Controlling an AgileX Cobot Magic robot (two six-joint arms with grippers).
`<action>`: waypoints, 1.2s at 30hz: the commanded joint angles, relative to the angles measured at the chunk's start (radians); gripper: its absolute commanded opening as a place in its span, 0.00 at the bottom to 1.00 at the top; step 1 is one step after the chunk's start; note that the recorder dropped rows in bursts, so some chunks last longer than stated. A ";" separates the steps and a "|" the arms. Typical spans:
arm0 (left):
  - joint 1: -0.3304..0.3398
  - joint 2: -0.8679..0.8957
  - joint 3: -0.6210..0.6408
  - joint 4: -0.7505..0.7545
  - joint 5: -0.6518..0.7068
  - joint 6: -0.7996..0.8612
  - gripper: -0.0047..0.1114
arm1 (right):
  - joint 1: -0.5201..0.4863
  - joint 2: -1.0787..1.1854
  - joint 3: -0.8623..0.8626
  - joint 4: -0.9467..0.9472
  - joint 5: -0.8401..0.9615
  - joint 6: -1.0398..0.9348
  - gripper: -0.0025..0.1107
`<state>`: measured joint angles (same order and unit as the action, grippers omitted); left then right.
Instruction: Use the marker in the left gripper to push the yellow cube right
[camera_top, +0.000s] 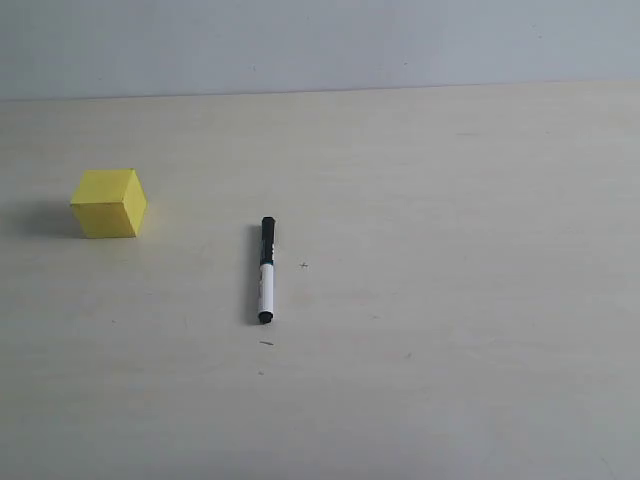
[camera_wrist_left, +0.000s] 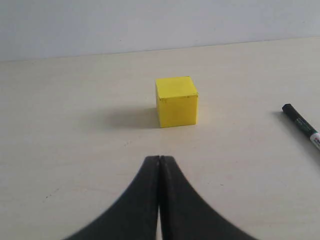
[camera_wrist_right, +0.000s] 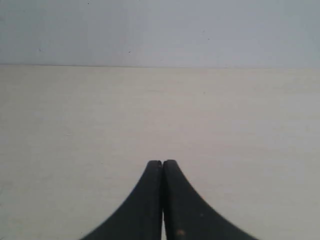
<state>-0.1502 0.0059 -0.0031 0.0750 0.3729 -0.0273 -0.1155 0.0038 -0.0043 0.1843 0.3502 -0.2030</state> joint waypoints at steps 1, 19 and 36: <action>0.003 -0.006 0.003 0.003 -0.006 0.002 0.06 | -0.007 -0.004 0.004 0.000 -0.004 -0.001 0.02; 0.003 -0.006 0.003 0.028 -0.012 0.027 0.06 | -0.007 -0.004 0.004 0.000 -0.004 -0.001 0.02; 0.001 -0.006 0.003 -0.086 -0.539 -0.355 0.06 | -0.007 -0.004 0.004 0.000 -0.004 -0.001 0.02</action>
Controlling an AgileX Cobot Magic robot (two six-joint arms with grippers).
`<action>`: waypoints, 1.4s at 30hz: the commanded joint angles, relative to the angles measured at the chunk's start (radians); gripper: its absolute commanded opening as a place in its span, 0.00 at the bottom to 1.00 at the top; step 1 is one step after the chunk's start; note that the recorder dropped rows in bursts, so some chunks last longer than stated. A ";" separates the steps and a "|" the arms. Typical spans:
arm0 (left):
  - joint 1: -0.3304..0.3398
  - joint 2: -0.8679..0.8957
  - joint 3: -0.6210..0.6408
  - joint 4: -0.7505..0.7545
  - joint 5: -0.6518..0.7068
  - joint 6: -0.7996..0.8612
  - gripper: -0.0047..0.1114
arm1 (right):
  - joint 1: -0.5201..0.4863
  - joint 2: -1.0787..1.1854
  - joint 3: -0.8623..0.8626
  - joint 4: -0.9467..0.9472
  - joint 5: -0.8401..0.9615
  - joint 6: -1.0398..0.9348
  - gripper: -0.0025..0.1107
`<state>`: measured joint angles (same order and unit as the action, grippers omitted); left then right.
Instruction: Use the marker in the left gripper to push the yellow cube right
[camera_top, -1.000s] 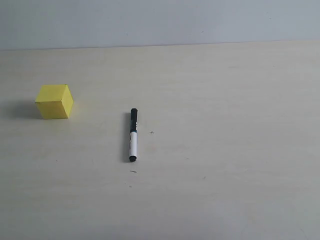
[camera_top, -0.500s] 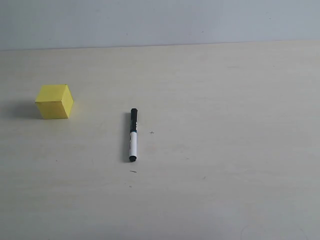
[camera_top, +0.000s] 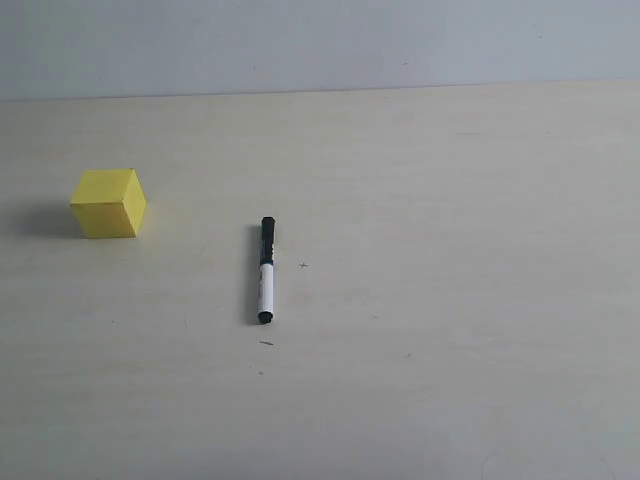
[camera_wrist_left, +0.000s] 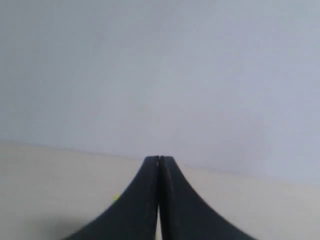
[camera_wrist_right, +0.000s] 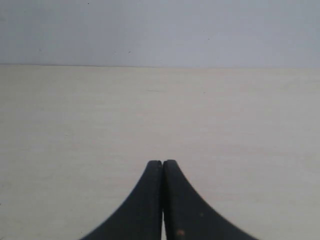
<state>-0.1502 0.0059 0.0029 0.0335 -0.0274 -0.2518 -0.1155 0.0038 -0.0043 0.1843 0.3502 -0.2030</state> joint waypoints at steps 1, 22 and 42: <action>0.001 -0.006 -0.003 -0.044 -0.171 -0.130 0.06 | -0.007 -0.004 0.004 0.000 -0.004 -0.001 0.02; 0.001 0.399 -0.480 -0.434 -0.306 0.119 0.06 | -0.007 -0.004 0.004 0.000 -0.004 -0.001 0.02; -0.100 1.432 -1.212 -0.274 1.007 0.226 0.06 | -0.007 -0.004 0.004 0.000 -0.013 -0.001 0.02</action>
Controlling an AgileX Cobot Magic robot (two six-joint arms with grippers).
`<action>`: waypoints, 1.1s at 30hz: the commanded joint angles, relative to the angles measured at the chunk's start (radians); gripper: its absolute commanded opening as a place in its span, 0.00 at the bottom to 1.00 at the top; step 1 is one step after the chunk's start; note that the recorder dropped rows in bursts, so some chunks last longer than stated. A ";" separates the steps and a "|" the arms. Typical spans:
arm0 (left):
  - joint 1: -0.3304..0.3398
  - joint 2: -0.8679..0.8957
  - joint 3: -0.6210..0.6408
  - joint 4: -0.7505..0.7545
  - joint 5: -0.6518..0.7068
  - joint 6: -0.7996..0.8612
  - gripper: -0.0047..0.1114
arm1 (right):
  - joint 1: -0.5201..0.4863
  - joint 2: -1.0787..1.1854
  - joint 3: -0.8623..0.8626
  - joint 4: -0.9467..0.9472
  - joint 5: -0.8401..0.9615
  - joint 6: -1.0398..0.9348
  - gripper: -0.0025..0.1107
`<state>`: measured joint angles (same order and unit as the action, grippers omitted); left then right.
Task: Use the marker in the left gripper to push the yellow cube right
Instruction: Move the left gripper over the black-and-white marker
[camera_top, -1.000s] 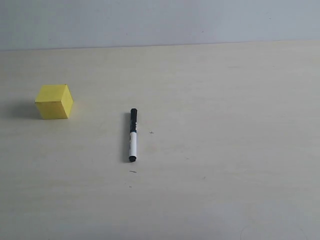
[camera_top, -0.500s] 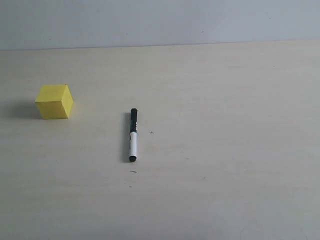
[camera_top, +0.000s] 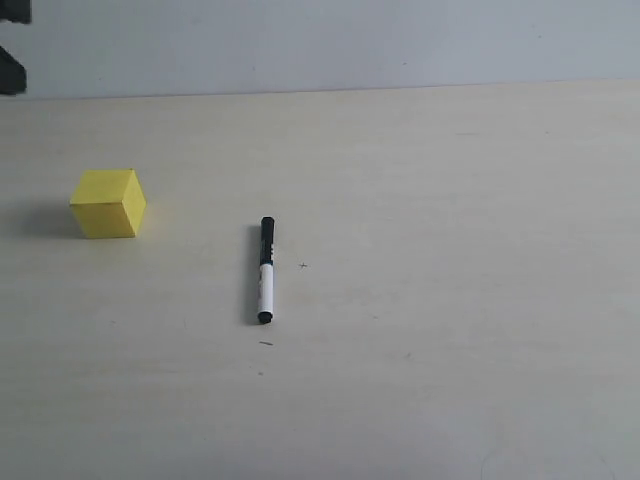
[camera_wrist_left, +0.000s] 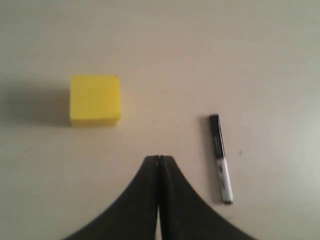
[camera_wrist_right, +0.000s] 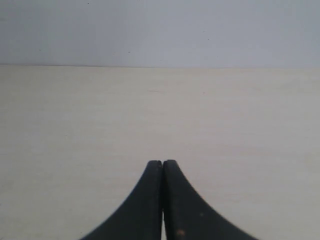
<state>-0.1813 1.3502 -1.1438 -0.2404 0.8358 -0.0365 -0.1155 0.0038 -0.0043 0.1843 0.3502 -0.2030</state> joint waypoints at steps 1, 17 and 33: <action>-0.099 0.105 -0.072 0.006 0.148 0.013 0.06 | -0.007 -0.004 0.004 0.000 -0.013 -0.001 0.02; -0.475 0.420 -0.225 0.316 0.230 -0.432 0.04 | -0.007 -0.004 0.004 0.000 -0.013 -0.001 0.02; -0.542 0.685 -0.348 0.278 0.278 -0.519 0.28 | -0.007 -0.004 0.004 0.000 -0.008 -0.001 0.02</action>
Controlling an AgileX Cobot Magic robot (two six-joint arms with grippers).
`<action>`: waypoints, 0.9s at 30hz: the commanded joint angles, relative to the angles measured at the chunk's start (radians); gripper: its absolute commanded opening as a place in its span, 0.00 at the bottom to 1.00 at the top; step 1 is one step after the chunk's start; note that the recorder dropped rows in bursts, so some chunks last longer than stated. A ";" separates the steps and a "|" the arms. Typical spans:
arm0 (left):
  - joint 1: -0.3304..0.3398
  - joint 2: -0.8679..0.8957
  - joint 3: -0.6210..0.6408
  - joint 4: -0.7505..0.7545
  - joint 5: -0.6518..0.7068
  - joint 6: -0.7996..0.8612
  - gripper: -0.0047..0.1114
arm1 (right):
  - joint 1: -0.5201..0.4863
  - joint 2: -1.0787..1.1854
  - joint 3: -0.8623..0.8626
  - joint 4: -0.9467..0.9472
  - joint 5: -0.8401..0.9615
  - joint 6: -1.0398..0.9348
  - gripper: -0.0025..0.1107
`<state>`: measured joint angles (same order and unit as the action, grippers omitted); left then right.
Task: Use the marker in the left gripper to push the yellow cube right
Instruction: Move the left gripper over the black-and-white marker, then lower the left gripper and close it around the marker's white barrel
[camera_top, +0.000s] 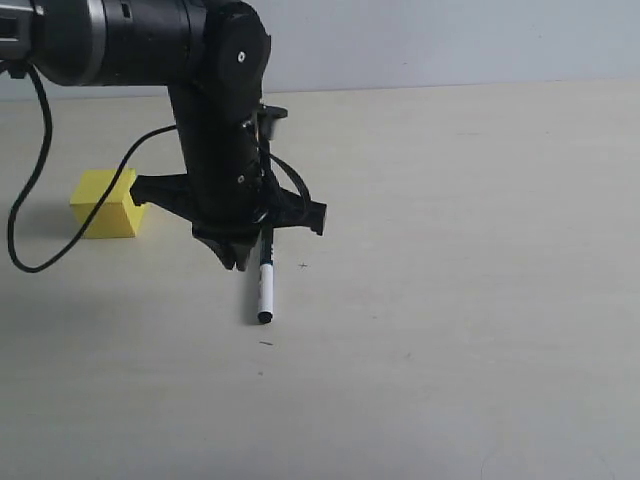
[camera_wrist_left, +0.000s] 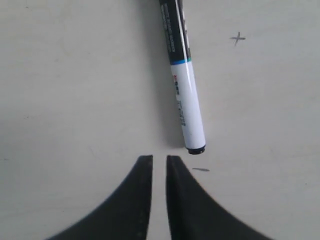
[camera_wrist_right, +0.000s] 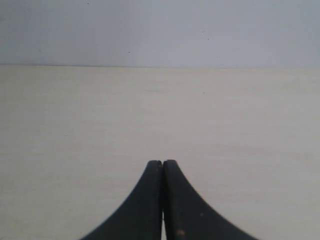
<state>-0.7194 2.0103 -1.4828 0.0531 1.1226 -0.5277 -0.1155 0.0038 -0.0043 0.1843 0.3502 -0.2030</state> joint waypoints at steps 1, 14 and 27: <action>-0.004 0.033 -0.009 -0.016 -0.012 -0.040 0.33 | -0.007 -0.004 0.004 0.000 -0.008 -0.001 0.02; -0.004 0.062 -0.009 -0.014 -0.185 -0.064 0.49 | -0.007 -0.004 0.004 0.000 -0.008 -0.001 0.02; -0.004 0.062 -0.009 0.000 -0.220 -0.055 0.49 | -0.007 -0.004 0.004 0.000 -0.008 -0.001 0.02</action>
<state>-0.7194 2.0755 -1.4845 0.0464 0.9067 -0.5826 -0.1155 0.0038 -0.0043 0.1843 0.3502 -0.2030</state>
